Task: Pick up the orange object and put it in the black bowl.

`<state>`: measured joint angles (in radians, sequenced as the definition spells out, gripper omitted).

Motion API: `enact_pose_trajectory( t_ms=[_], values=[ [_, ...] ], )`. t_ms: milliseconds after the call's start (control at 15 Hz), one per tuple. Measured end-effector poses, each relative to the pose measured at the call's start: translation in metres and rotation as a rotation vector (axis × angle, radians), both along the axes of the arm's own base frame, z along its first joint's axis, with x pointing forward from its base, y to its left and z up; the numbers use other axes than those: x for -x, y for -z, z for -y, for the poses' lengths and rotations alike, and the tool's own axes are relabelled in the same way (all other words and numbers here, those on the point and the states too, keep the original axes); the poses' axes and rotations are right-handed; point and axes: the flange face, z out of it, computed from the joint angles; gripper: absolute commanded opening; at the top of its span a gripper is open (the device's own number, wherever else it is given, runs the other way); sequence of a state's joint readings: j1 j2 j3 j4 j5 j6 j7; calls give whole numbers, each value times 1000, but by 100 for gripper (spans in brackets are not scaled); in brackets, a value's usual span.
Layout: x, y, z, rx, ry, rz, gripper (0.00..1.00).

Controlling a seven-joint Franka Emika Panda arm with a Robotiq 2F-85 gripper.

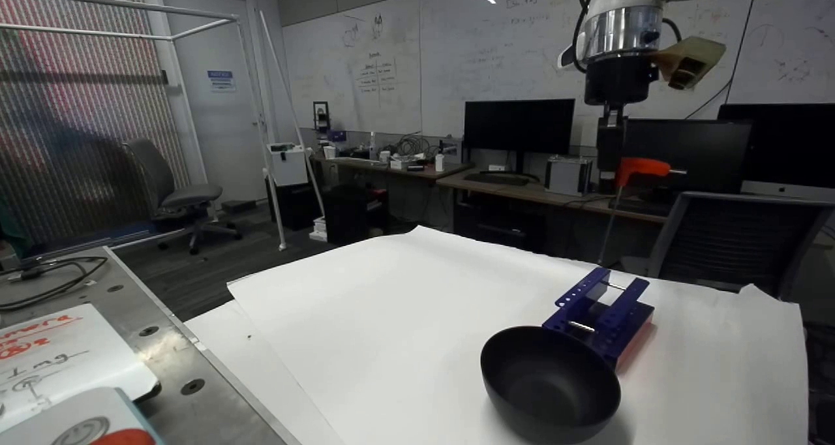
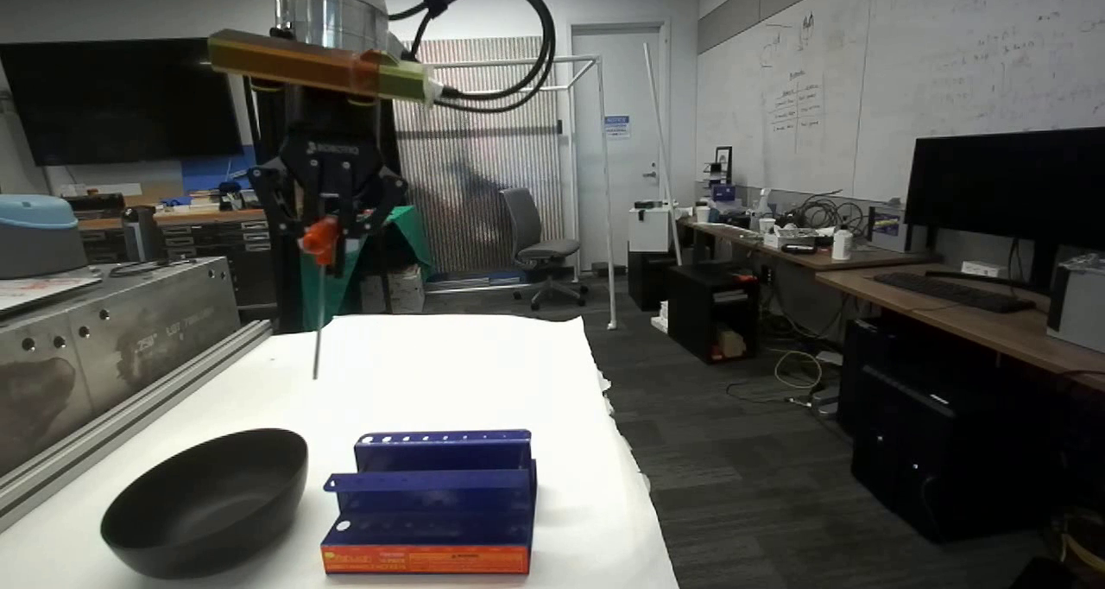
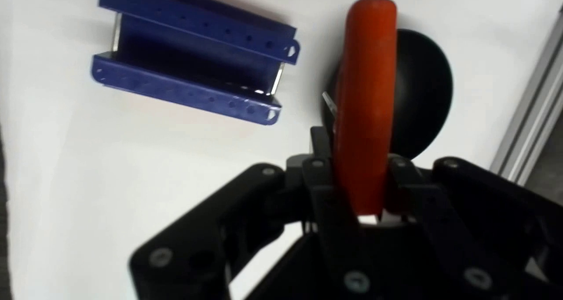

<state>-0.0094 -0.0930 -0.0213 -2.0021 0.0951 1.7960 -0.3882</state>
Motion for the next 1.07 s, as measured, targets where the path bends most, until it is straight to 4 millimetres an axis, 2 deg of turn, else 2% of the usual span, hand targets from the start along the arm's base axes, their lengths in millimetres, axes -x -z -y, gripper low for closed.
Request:
enact_pose_trajectory(
  t_ms=[133,467,733,933,1000,1067],
  values=[
    [1,19,-5,-89,-22,-69,10],
    [-9,86,-28,-245,-45,-176,11],
    [-19,133,-57,-246,-44,-117,11],
    [-19,170,-79,-225,-56,-84,12],
    [-18,182,-85,-220,-61,-81,20],
    [-16,194,-91,-214,-66,-81,38]
  ],
)
